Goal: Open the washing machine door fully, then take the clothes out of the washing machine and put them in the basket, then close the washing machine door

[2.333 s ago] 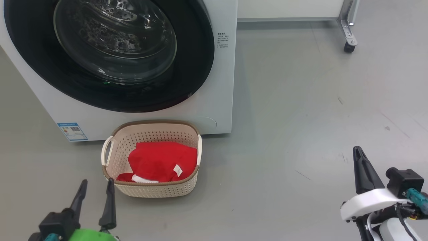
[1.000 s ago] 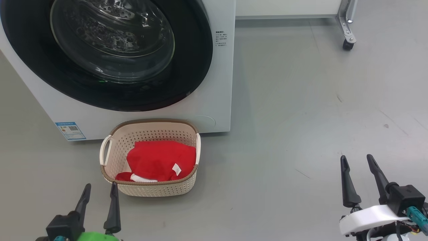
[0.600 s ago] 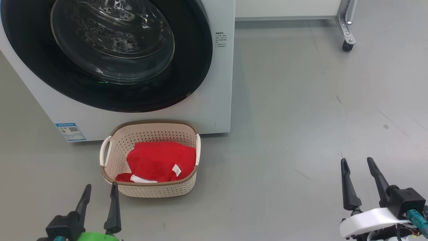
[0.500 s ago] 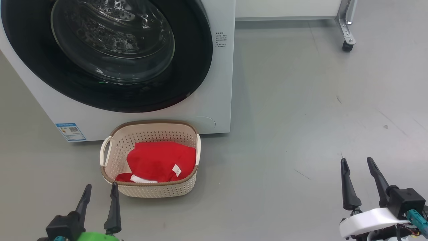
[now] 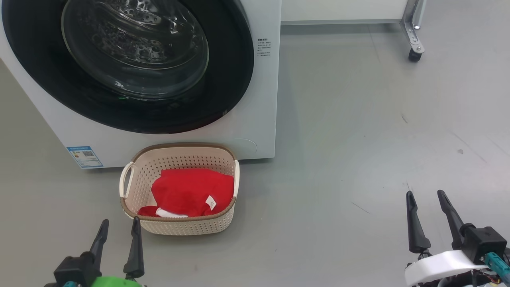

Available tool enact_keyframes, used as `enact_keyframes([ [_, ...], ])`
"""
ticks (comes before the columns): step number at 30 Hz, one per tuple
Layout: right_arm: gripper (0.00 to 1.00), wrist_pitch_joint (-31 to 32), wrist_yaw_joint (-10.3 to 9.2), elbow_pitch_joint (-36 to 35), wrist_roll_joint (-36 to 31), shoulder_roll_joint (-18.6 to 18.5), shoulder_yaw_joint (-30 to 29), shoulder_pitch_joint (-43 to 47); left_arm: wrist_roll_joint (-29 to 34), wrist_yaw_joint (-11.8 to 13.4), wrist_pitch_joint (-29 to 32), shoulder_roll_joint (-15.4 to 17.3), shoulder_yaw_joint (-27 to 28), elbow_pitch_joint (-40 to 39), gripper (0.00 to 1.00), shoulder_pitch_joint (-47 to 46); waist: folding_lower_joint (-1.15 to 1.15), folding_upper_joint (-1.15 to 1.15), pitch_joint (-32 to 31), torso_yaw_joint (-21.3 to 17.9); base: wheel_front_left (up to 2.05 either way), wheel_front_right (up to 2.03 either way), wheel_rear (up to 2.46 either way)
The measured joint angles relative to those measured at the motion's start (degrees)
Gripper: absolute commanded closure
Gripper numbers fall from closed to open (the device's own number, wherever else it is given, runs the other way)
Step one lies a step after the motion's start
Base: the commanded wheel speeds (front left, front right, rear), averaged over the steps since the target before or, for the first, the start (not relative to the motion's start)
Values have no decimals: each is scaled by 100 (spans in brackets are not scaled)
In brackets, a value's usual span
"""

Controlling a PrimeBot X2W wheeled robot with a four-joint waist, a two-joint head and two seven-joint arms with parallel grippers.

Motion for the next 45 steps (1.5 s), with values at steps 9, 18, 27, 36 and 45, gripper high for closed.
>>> enact_keyframes([
  [9, 0, 0, 49, -1, -32, 36, -33, 16, -31, -1, 0, 0, 4, 0, 0, 1, 0, 0, -2, -2, 0, 0, 0],
  [18, 0, 0, 78, -1, -73, 70, -64, 30, -31, -2, 0, 0, 5, 1, 0, 2, 0, 0, -2, -1, 0, 0, 0],
  [27, 100, 0, 109, -3, -124, 87, -97, 46, -120, -9, 0, 0, 8, 0, 100, 3, 0, 0, 39, 5, 0, 0, 0],
  [36, 100, 4, 110, 326, -31, 257, -33, 175, -235, -1, 48, -111, -34, 330, 100, 31, 0, 0, 40, 5, 0, 0, 0],
  [45, 100, 127, 201, 325, 624, 286, -80, 170, -867, -1, 234, -111, 34, 352, 100, 25, 0, 0, 35, 5, 0, 0, 0],
])
